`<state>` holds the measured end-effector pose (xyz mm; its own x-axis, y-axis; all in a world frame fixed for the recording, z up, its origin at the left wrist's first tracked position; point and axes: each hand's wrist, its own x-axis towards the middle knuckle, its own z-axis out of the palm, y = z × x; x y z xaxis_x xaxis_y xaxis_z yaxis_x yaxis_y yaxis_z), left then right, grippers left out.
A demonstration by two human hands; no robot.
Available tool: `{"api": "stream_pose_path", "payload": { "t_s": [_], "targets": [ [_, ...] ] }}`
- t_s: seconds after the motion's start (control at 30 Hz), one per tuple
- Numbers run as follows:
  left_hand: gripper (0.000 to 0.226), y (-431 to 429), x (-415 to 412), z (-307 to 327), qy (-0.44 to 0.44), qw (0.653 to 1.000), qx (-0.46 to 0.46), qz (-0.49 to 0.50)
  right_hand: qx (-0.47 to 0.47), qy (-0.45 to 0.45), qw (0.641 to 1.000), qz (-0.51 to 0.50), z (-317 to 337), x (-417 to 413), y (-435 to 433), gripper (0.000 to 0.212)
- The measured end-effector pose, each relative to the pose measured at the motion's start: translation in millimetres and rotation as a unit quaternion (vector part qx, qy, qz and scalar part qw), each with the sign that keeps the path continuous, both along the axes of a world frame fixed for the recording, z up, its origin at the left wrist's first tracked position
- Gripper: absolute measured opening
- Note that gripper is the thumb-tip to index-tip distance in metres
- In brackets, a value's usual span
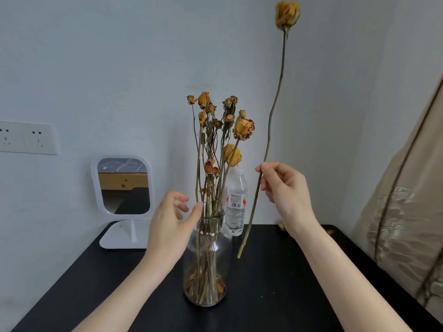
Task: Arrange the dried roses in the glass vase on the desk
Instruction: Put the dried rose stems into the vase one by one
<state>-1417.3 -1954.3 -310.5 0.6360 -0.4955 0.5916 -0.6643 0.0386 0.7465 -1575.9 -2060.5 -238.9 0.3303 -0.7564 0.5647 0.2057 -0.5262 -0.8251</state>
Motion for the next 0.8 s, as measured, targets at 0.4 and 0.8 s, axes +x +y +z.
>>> {"api": "stream_pose_path", "payload": {
  "t_s": [0.4,0.8],
  "targets": [
    [0.081,-33,-8,-34,0.023,0.994,0.097,-0.041,-0.046,-0.083,0.995,0.008,43,19,0,0.023],
    [0.049,-31,14,-24,0.123,0.972,0.111,-0.169,-0.055,-0.045,0.997,0.025,30,33,-5,0.021]
  ]
}}
